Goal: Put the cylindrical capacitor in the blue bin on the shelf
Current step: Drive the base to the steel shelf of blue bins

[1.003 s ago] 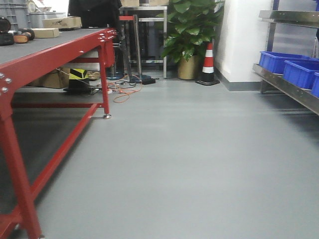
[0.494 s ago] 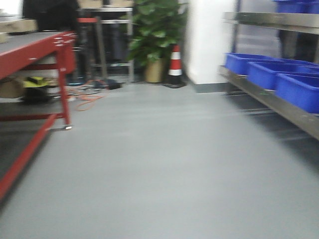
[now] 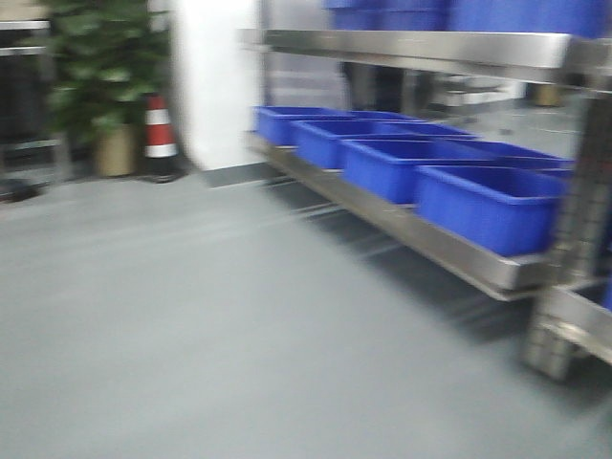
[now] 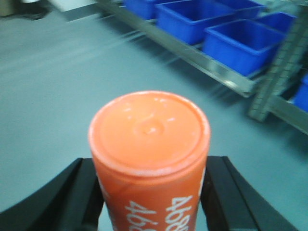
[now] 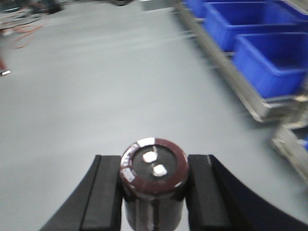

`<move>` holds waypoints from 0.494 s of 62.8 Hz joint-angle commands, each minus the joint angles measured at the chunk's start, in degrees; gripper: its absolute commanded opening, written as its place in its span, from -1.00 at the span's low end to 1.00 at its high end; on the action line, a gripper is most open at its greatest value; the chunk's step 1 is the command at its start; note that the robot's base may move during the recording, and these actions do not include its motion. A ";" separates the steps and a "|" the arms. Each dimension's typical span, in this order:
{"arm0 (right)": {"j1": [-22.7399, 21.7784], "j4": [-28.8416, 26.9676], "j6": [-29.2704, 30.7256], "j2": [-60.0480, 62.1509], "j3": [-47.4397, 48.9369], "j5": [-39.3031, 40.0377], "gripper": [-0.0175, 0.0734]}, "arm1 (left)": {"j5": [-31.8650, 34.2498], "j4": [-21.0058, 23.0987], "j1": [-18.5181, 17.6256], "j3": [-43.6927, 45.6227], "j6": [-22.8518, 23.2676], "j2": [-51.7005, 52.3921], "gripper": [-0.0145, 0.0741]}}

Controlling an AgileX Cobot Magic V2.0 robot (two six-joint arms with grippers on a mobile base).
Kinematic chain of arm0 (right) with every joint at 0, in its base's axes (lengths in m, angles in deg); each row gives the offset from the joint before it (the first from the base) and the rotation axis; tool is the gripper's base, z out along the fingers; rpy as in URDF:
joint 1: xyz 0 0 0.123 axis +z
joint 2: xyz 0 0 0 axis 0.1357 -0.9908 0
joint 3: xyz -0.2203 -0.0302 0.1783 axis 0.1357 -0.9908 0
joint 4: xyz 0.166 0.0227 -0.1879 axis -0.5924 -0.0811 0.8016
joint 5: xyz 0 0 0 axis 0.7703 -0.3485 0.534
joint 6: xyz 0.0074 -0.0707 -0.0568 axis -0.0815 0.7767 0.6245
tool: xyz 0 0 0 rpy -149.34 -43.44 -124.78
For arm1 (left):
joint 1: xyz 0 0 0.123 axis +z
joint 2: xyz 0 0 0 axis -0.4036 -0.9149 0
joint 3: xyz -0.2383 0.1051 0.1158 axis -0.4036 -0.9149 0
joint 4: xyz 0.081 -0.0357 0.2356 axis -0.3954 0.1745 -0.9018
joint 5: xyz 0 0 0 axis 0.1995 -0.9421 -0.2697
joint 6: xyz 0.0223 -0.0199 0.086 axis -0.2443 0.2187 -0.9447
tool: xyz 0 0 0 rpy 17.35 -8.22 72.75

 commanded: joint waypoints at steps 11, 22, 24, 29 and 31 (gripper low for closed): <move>0.05 0.45 0.24 0.31 0.61 1.37 -0.97 | 1.52 0.28 0.18 0.17 0.40 0.18 -0.92; 0.05 0.45 0.24 0.31 0.61 1.37 -0.97 | 1.52 0.28 0.18 0.17 0.40 0.18 -0.92; 0.05 0.45 0.24 0.31 0.61 1.37 -0.97 | 1.52 0.28 0.18 0.17 0.40 0.18 -0.92; 0.05 0.45 0.24 0.31 0.61 1.37 -0.97 | 1.52 0.28 0.18 0.17 0.40 0.18 -0.92; 0.05 0.45 0.24 0.31 0.61 1.37 -0.97 | 1.52 0.28 0.18 0.17 0.40 0.18 -0.92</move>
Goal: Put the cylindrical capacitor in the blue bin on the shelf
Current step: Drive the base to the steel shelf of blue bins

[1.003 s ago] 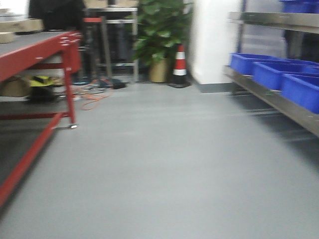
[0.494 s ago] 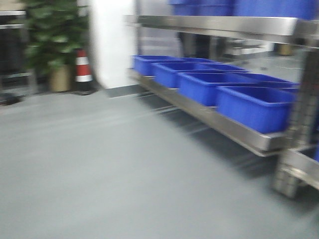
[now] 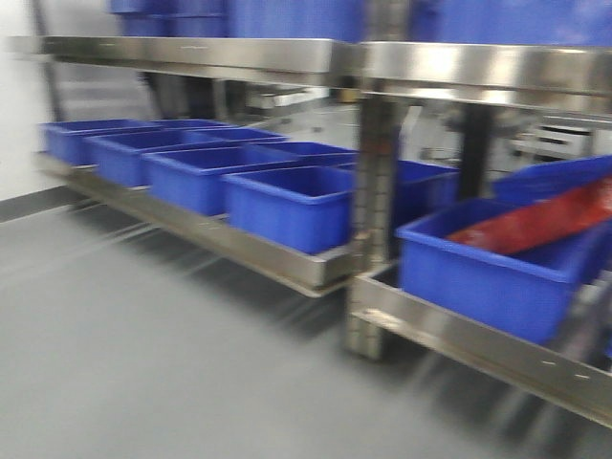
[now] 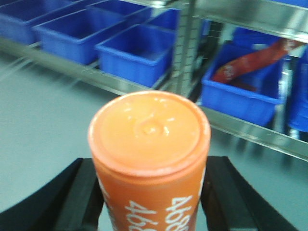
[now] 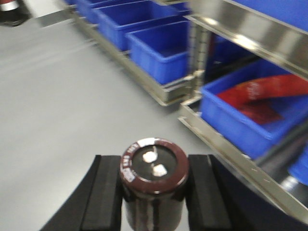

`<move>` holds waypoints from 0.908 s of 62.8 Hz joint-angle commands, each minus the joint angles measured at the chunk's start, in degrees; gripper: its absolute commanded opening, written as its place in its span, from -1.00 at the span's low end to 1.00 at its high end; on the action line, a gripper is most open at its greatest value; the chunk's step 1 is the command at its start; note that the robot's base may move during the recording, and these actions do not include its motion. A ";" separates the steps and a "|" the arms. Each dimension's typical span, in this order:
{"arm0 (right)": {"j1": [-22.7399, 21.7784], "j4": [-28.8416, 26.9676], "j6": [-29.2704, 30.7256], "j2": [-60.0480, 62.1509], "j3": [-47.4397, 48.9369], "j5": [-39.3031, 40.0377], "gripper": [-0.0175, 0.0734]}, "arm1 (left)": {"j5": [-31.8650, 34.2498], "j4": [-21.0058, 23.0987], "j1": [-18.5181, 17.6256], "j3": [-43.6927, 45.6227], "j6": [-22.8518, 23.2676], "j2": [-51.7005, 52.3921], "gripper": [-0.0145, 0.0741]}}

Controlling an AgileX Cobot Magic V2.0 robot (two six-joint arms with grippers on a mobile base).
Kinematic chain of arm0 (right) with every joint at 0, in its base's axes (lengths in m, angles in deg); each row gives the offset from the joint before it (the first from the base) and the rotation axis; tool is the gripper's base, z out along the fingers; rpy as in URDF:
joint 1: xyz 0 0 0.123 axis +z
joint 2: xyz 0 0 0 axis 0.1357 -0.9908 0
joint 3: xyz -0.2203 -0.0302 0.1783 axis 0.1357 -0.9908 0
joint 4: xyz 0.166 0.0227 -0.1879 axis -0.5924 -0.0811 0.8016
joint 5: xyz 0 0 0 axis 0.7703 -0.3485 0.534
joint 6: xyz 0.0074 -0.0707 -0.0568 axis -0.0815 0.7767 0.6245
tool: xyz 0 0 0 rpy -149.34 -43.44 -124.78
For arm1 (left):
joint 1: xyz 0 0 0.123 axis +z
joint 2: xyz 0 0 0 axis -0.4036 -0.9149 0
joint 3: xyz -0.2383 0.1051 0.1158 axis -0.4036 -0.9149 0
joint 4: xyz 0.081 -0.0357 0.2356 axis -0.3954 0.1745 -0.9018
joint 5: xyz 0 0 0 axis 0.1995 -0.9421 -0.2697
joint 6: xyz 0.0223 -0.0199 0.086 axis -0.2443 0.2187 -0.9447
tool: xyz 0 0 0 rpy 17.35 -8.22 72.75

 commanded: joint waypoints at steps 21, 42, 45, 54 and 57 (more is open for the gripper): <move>0.05 0.45 0.24 0.31 0.61 1.37 -0.97 | 1.52 0.28 0.18 0.17 0.40 0.18 -0.92; 0.05 0.45 0.24 0.31 0.61 1.37 -0.97 | 1.52 0.28 0.18 0.17 0.40 0.18 -0.92; 0.05 0.45 0.24 0.31 0.61 1.37 -0.97 | 1.52 0.28 0.18 0.17 0.40 0.18 -0.92; 0.05 0.45 0.24 0.31 0.61 1.37 -0.97 | 1.52 0.28 0.18 0.17 0.40 0.18 -0.92; 0.05 0.45 0.24 0.31 0.61 1.37 -0.97 | 1.52 0.28 0.18 0.17 0.40 0.18 -0.92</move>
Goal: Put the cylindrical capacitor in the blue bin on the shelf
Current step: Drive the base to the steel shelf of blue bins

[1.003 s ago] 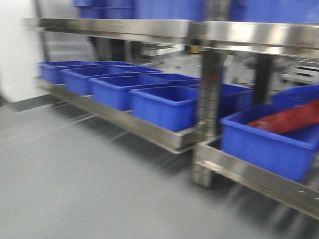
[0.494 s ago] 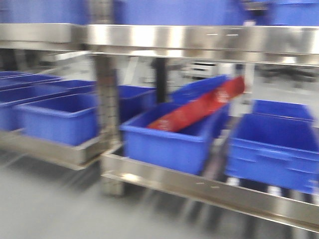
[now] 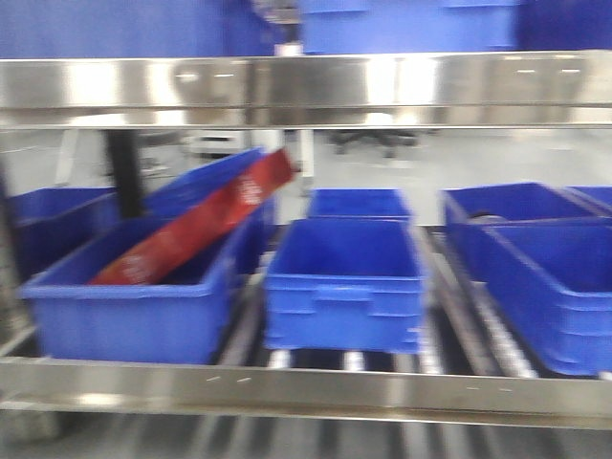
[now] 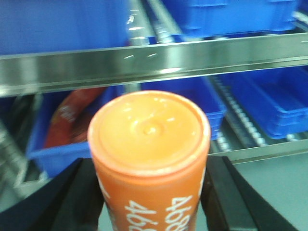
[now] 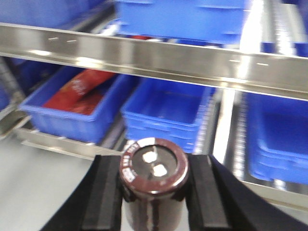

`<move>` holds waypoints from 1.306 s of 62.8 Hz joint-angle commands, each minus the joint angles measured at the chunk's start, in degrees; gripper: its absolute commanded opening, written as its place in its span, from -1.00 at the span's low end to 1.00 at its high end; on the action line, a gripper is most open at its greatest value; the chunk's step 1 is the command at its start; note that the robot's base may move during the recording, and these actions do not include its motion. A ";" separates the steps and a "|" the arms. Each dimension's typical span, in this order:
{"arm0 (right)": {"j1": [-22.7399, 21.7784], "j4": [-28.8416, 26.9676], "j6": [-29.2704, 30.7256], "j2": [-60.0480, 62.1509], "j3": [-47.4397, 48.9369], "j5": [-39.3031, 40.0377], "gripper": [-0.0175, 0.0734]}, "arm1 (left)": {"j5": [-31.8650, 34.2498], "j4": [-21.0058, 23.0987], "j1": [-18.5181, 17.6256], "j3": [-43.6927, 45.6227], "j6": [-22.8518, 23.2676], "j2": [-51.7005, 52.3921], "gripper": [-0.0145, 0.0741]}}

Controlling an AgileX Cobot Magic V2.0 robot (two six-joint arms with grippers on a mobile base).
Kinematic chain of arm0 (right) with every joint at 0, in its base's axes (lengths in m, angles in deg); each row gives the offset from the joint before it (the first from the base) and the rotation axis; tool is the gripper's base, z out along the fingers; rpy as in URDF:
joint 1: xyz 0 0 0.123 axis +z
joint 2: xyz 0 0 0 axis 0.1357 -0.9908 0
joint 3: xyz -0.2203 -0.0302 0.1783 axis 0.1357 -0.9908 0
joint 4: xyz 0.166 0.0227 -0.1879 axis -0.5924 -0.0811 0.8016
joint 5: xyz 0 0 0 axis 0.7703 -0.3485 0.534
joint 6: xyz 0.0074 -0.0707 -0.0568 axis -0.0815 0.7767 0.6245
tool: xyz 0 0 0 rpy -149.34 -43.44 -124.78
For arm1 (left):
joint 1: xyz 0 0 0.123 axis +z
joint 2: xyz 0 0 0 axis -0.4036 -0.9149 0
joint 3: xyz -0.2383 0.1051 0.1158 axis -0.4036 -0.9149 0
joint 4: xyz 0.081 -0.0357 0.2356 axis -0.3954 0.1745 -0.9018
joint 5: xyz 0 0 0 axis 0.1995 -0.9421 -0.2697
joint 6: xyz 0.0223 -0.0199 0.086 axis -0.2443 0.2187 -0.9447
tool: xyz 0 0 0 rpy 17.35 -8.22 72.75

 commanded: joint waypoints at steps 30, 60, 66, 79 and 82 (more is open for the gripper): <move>0.05 0.45 0.24 0.31 0.61 1.37 -0.97 | 1.52 0.28 0.18 0.17 0.27 0.18 -0.92; 0.05 0.45 0.24 0.31 0.61 1.37 -0.97 | 1.52 0.28 0.18 0.17 0.27 0.18 -0.92; 0.05 0.45 0.24 0.31 0.61 1.37 -0.97 | 1.52 0.28 0.18 0.17 0.27 0.18 -0.92; 0.05 0.45 0.24 0.31 0.61 1.37 -0.97 | 1.52 0.28 0.18 0.17 0.27 0.18 -0.92; 0.05 0.45 0.24 0.31 0.61 1.37 -0.97 | 1.52 0.28 0.18 0.17 0.27 0.18 -0.92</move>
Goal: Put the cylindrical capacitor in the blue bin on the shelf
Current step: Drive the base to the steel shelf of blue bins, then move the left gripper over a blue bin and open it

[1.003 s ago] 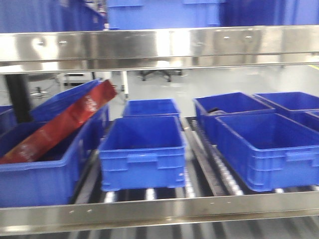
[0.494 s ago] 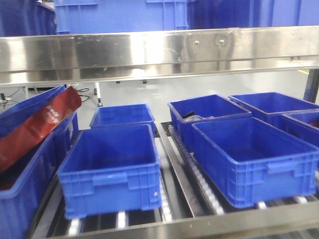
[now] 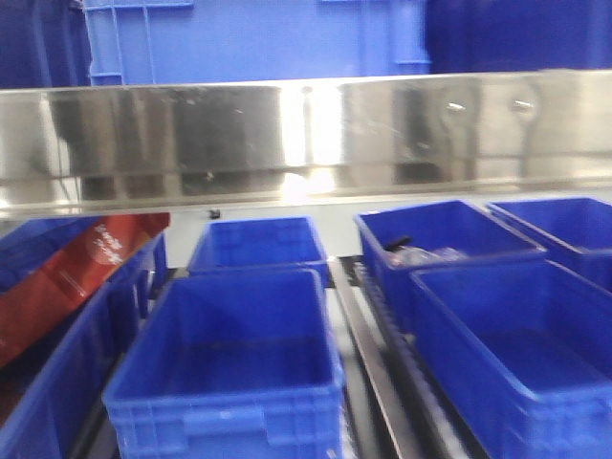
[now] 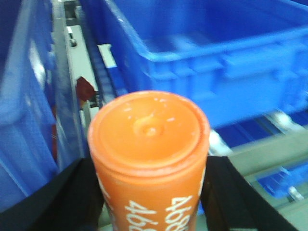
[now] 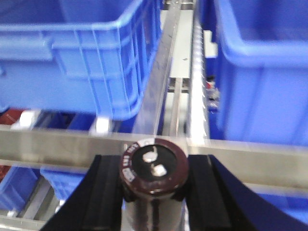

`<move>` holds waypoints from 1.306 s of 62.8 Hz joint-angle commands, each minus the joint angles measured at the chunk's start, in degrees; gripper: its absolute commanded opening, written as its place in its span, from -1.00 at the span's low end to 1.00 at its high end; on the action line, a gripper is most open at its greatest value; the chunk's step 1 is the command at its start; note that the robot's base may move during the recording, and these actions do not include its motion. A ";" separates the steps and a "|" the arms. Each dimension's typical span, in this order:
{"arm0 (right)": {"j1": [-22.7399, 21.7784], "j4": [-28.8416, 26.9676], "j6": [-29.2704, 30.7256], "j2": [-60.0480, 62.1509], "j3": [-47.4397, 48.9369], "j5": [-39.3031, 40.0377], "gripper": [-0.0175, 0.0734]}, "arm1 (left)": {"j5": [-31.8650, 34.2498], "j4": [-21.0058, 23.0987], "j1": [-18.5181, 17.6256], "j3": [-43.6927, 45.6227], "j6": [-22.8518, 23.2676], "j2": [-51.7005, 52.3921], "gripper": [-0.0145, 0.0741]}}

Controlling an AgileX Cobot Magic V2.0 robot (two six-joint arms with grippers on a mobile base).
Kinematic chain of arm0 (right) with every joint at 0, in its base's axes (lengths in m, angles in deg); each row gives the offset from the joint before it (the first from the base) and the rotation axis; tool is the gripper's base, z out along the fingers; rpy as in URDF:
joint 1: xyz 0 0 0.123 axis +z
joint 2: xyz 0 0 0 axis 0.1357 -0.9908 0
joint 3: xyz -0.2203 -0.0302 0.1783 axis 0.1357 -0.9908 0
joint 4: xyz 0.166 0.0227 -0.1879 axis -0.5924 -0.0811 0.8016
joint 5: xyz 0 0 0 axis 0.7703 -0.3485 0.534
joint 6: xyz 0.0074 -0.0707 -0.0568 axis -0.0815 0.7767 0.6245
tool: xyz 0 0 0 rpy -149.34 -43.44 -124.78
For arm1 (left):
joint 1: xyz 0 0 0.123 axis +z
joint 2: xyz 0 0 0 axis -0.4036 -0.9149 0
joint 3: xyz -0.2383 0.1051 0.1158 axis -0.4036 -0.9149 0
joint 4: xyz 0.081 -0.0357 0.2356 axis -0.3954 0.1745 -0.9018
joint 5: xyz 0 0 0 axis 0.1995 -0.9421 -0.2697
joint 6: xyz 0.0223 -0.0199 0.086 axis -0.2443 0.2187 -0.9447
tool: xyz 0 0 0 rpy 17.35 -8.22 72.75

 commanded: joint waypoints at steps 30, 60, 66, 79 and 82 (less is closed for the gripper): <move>0.05 0.35 0.24 0.31 0.61 1.37 -0.97 | 1.52 0.28 0.18 0.17 0.27 0.18 -0.92; 0.05 0.35 0.24 0.31 0.61 1.37 -0.97 | 1.52 0.28 0.18 0.17 0.27 0.18 -0.92; 0.05 0.35 0.24 0.31 0.61 1.37 -0.97 | 1.52 0.28 0.18 0.17 0.27 0.18 -0.92; 0.05 0.35 0.24 0.31 0.61 1.37 -0.97 | 1.52 0.28 0.18 0.17 0.27 0.18 -0.92; 0.05 0.35 0.24 0.31 0.61 1.37 -0.97 | 1.52 0.28 0.18 0.17 0.27 0.18 -0.92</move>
